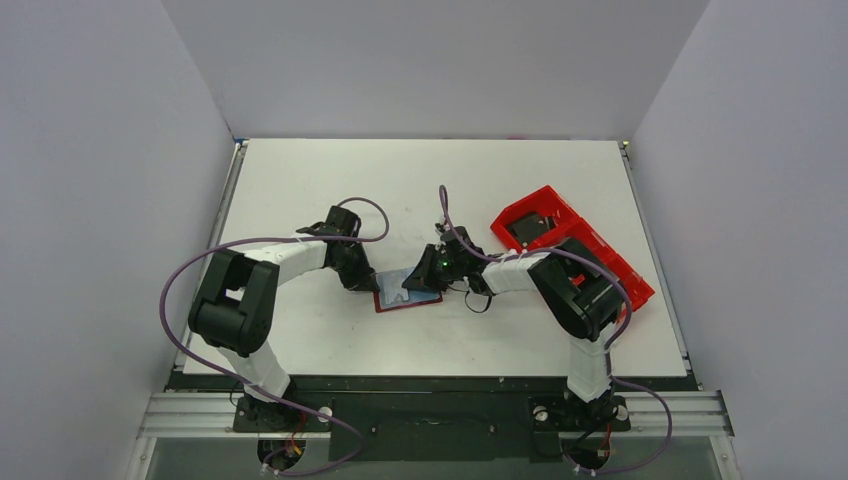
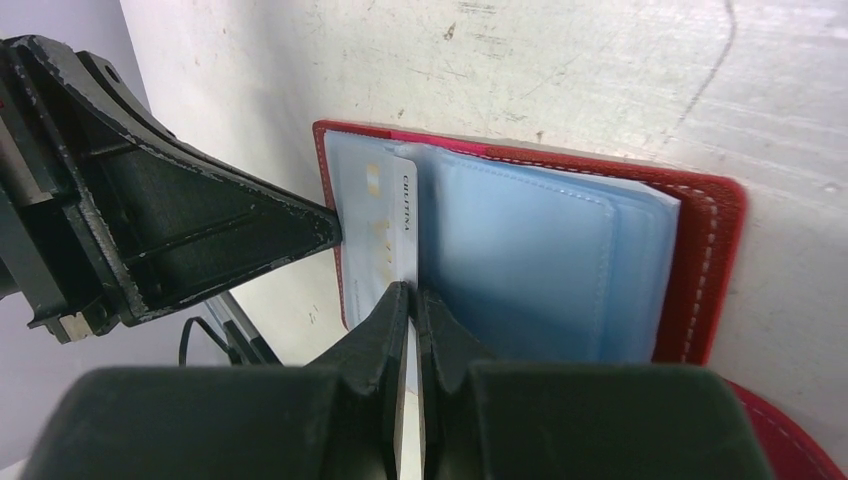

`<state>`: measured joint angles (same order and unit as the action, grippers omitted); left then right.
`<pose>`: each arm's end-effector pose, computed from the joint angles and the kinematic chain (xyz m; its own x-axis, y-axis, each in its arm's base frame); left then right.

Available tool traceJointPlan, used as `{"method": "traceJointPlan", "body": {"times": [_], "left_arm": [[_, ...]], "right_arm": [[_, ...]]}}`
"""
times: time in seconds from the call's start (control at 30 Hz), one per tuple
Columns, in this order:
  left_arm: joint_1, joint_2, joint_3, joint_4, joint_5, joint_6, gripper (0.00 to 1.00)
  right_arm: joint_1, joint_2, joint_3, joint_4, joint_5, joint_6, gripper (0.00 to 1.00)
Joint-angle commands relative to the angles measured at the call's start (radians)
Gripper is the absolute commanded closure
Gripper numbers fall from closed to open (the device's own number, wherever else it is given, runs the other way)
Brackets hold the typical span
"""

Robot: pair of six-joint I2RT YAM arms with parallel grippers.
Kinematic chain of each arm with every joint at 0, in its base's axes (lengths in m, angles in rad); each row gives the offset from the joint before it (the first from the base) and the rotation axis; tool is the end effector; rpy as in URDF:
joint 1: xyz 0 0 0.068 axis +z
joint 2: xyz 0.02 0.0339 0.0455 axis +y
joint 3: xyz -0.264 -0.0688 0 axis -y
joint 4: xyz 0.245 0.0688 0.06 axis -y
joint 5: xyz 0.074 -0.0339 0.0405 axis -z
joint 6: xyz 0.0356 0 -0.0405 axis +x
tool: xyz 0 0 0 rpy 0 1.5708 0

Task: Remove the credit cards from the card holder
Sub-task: Remove the credit card from the card holder.

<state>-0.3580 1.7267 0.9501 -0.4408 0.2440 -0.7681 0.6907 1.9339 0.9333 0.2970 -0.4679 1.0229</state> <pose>0.2924 -0.1186 0.1435 -0.9226 -0.3746 -0.0914 -0.3096 0.8610 -0.4035 0.2805 0.2527 0.1180 -0.9714 0.1855 -0.1481 -0.0086 0.5961 0.8029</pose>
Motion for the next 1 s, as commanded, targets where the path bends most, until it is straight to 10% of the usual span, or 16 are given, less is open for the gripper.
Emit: {"method": "traceJointPlan", "body": {"times": [0.0, 0.97], "left_arm": [[0.001, 0.085, -0.052, -0.031, -0.161, 0.026, 1.0], [-0.004, 0.053, -0.012, -0.03, -0.137, 0.035, 1.0]], "right_arm": [[-0.024, -0.053, -0.027, -0.043, 0.057, -0.048, 1.0], [-0.086, -0.191, -0.069, -0.132, 0.079, -0.1, 1.0]]}}
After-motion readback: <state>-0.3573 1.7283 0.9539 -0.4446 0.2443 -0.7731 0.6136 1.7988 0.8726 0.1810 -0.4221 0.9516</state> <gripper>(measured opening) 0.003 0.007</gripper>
